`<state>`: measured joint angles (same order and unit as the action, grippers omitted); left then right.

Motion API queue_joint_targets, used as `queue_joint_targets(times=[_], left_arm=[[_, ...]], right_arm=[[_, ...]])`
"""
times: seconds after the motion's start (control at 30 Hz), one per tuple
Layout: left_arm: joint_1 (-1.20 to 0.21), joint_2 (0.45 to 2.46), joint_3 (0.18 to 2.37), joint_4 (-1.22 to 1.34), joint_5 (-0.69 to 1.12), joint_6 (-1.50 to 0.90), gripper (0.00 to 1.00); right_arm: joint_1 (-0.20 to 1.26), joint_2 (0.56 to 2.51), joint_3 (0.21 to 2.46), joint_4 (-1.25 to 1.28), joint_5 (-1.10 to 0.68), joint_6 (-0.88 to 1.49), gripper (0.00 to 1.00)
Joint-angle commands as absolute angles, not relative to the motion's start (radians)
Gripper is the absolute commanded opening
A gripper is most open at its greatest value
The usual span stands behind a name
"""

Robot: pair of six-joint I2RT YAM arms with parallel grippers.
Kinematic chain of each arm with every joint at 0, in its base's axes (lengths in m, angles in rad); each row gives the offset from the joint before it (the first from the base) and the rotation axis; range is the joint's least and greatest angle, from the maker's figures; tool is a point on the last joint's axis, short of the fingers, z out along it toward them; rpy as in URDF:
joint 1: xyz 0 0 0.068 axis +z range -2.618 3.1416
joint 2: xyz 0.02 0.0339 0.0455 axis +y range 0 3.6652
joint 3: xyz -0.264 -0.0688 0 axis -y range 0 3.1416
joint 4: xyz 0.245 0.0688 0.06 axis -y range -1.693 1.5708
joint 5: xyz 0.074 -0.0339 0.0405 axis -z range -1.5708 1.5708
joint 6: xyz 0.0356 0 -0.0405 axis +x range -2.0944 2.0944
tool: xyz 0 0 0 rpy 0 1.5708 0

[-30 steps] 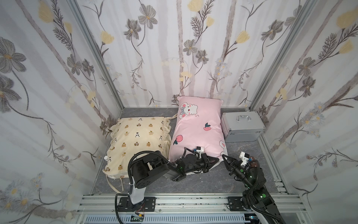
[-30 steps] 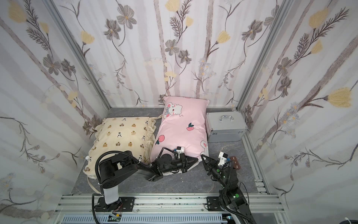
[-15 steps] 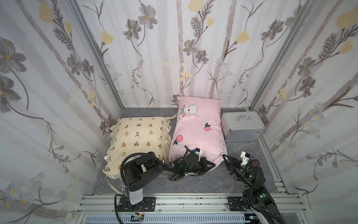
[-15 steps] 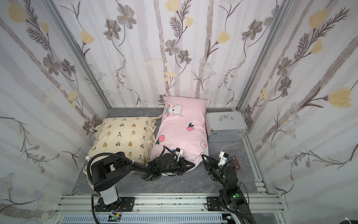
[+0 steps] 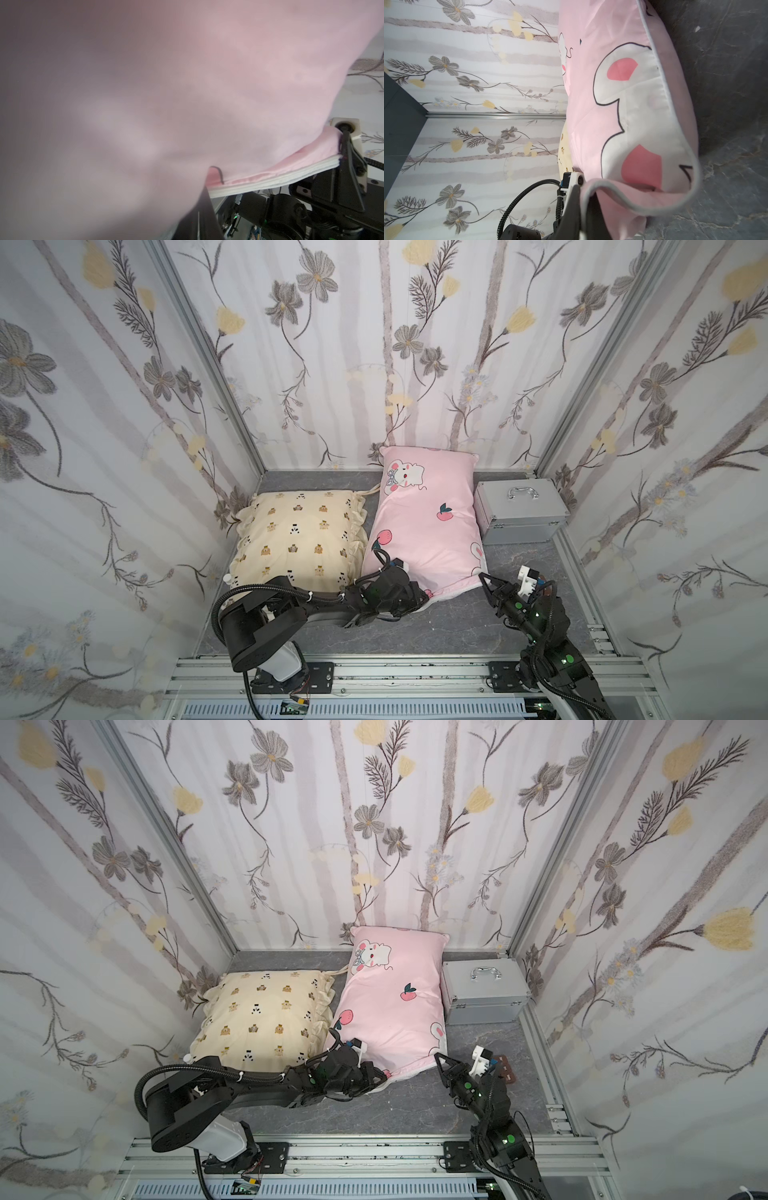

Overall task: Zip up pillowcases
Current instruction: Zip the zipper on the pillowcase, then place the pillowcase at the center of the board.

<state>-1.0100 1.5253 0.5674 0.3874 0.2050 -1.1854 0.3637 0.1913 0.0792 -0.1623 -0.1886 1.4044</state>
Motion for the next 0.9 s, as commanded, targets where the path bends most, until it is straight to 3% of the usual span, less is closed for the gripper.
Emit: queue_joint_targets(times=[0.0,0.6,0.87], left_arm=[[-0.996,1.488,0.554,0.158,0.135,-1.108,0.00],[-0.933,1.311,0.513,-0.225,0.091,-0.962,0.00],[-0.920,1.228,0.519,-0.358,0.045,-0.922,0.00]], right_arm=[[0.364,0.196,0.107,-0.333,-0.139,1.366,0.00],[0.362,0.434,0.496,-0.562,0.080,1.070,0.00],[0.265,0.539,0.561,-0.576,0.013,0.955,0.00]])
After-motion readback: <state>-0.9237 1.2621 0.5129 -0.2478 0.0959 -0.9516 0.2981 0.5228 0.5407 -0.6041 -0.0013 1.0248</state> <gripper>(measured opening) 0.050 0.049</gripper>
